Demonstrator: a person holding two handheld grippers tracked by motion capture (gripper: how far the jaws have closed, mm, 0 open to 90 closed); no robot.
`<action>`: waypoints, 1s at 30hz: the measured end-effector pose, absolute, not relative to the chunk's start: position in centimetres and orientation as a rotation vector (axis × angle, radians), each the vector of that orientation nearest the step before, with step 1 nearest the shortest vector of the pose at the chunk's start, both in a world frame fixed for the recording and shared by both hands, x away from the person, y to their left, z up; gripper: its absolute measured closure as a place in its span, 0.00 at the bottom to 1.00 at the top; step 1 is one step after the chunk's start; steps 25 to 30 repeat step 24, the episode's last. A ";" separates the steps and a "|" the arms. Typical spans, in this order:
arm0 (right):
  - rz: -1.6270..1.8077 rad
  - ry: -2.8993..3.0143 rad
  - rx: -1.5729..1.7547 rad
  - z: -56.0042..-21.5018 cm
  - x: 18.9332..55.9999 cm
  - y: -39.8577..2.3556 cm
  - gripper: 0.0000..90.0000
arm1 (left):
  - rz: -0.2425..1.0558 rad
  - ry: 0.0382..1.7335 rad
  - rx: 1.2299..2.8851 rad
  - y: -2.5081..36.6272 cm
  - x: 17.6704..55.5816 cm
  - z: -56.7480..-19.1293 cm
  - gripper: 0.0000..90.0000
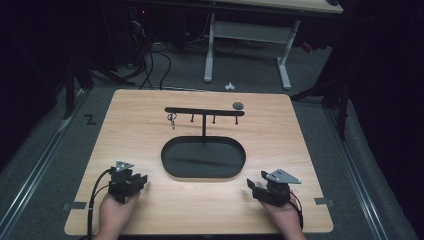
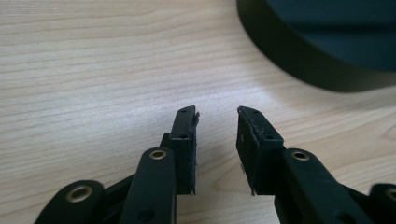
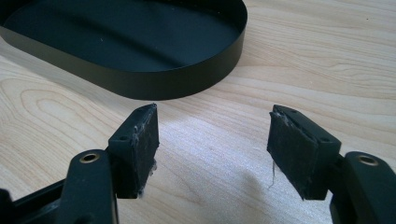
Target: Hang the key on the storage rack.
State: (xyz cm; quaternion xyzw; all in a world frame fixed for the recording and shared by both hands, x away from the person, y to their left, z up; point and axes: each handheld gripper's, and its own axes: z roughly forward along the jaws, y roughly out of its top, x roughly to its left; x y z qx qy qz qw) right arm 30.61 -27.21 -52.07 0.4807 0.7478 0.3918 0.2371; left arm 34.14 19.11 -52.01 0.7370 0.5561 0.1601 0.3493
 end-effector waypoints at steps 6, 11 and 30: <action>1.071 2.043 1.339 -52.2 30.3 -27.3 0.37 | 0.568 1.280 1.910 17.6 33.2 -52.8 0.69; 1.057 2.024 1.346 -52.5 30.3 -27.4 0.36 | 0.652 1.149 1.892 17.3 33.2 -52.0 0.63; 0.969 1.935 1.398 -52.3 30.1 -27.2 0.29 | 0.538 1.064 1.885 17.9 32.9 -51.9 0.42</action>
